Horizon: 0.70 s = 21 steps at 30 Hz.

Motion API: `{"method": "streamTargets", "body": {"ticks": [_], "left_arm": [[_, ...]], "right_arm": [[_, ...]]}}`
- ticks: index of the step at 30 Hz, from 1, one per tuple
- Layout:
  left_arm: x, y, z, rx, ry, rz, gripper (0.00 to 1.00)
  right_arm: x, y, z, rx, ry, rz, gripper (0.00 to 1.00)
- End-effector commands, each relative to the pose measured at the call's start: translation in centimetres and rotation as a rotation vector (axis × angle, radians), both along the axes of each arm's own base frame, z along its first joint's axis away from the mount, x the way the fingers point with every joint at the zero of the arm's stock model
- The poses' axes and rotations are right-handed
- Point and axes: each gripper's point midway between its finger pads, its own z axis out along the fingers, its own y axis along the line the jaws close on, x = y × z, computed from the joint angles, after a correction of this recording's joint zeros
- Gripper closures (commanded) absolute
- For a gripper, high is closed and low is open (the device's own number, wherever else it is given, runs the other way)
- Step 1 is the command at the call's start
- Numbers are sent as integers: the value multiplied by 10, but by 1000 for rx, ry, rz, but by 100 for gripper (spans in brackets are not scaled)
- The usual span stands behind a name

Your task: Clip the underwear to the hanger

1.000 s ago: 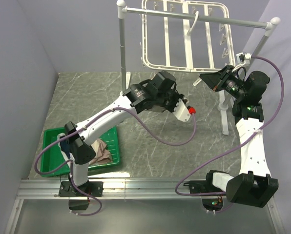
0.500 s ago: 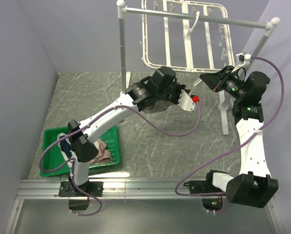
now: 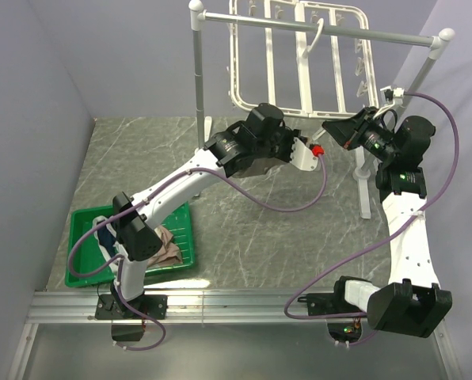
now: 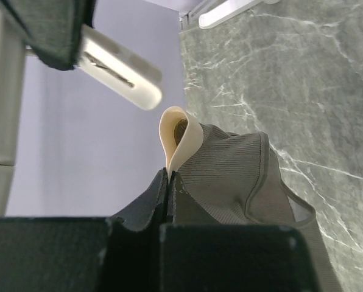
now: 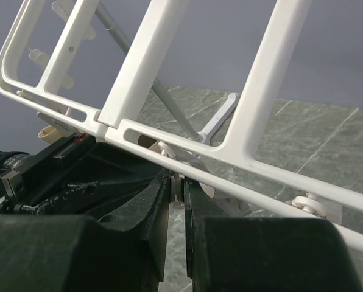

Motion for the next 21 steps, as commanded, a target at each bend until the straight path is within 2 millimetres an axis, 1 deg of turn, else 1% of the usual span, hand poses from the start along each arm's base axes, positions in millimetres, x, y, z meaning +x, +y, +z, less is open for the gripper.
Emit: {"method": "streamTargets", "body": {"ticks": [1,5,12,15,19,20,21], "left_arm": [[3,0,43,-112,-49,12,100],[0,0,50,-134,-52,4,100],[-5,0,55,-149,-46,-11,100],[-6,1,60,-162,-54,-13,100],[-10,2,60,-158,-54,-30,100],[-12,3,64,-169,-61,-33,100],[-12,3,64,-173,-64,-35,100]], "right_arm": [[-13,13,-28,0,111,71,100],[-12,14,-29,-4,113,69,100],[-7,13,-31,-12,110,50,100],[-6,16,-31,-15,109,54,100],[-4,17,-31,-23,105,50,100],[-4,17,-32,-26,105,48,100],[-4,17,-33,-30,108,46,100]]}}
